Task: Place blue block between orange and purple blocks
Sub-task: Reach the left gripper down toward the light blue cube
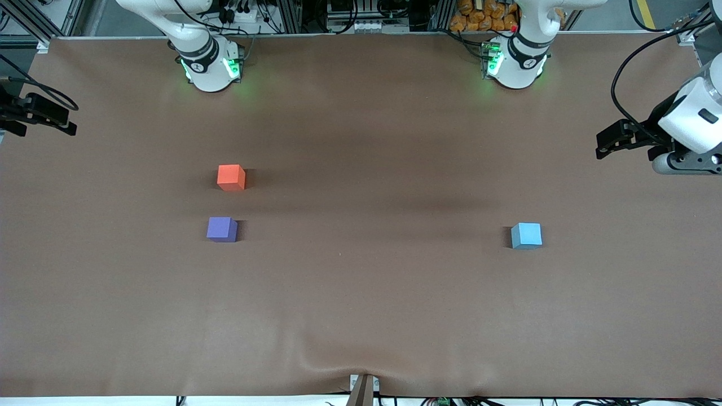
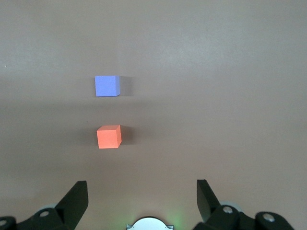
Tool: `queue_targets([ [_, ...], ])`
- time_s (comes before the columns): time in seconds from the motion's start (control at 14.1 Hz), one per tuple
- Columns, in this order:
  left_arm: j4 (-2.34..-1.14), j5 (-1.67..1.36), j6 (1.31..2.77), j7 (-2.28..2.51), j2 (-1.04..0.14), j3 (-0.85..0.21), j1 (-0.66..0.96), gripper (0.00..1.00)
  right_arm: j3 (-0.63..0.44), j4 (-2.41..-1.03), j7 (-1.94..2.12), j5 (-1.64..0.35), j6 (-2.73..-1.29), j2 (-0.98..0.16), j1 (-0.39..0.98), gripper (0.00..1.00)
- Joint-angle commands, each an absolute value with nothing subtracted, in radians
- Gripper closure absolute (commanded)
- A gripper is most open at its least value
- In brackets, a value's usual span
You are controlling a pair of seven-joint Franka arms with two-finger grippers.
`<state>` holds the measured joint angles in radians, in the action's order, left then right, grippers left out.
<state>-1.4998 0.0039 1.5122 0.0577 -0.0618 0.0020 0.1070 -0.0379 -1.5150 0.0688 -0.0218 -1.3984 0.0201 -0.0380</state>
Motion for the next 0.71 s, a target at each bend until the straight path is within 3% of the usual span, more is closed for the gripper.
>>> queue_targets([
  [0.0,-1.488,0.015,1.517,0.043,-0.080,0.005,0.112,0.00,-0.034,-1.523,0.075,-0.035,-1.391,0.035,-0.054,0.00],
  [0.35,-1.488,0.090,1.522,0.074,-0.158,-0.003,0.158,0.00,-0.034,-1.523,0.075,-0.035,-1.391,0.035,-0.058,0.00],
  [0.64,-1.489,0.244,1.532,0.260,-0.300,-0.005,0.261,0.00,-0.034,-1.526,0.075,-0.035,-1.388,0.035,-0.060,0.00],
])
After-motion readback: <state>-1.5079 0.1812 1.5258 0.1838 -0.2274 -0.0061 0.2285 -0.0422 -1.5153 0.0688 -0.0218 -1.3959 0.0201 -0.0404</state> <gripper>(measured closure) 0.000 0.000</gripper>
